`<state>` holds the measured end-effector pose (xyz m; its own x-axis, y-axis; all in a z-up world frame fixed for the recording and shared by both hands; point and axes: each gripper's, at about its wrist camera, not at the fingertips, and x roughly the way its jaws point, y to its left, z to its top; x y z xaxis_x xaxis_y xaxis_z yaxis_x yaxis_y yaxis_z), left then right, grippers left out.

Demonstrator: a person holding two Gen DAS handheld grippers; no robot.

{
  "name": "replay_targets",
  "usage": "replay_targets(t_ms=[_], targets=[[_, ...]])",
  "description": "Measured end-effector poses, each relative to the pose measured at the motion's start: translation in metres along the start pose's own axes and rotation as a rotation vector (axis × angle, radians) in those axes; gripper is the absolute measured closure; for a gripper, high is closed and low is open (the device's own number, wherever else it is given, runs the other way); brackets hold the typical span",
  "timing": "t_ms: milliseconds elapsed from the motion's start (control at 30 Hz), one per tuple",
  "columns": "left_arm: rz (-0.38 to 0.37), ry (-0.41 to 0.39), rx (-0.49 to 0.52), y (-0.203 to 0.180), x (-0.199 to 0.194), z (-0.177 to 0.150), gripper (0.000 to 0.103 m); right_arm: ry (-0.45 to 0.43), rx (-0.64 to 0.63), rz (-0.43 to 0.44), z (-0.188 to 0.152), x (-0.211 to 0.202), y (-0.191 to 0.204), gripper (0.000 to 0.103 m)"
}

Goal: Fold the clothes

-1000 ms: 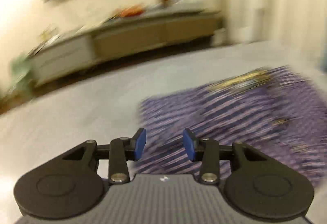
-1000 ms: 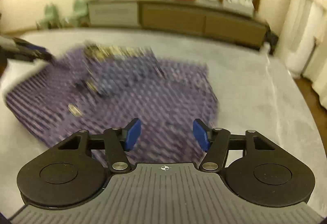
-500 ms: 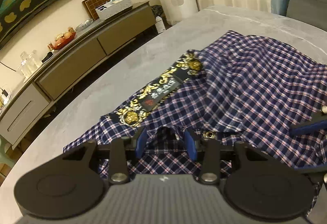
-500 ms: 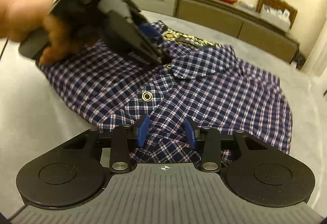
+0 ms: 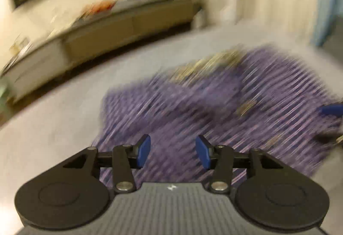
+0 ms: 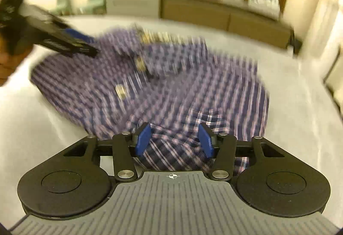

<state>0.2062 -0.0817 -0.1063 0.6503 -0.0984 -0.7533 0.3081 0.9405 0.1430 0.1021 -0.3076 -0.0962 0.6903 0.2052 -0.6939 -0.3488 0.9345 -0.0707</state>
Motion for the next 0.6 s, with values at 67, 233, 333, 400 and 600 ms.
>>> replay_targets(t_ms=[67, 233, 333, 400, 600], targets=[[0.026, 0.004, -0.098, 0.020, 0.001, -0.011, 0.054, -0.004, 0.011, -0.006, -0.003, -0.004, -0.001, 0.044], [0.002, -0.066, -0.314, 0.037, -0.051, -0.021, 0.030, -0.063, 0.107, -0.067, 0.000, -0.043, 0.000, 0.021], [-0.069, -0.130, -0.355, 0.020, -0.095, -0.041, 0.005, -0.140, 0.150, -0.101, -0.002, -0.072, 0.011, 0.007], [-0.115, -0.143, -0.364, 0.004, -0.116, -0.058, 0.000, -0.160, 0.173, -0.124, -0.003, -0.083, 0.019, 0.003], [-0.102, -0.107, -0.317, -0.035, -0.145, -0.097, 0.000, -0.156, 0.246, -0.138, -0.019, -0.103, 0.042, 0.002]])
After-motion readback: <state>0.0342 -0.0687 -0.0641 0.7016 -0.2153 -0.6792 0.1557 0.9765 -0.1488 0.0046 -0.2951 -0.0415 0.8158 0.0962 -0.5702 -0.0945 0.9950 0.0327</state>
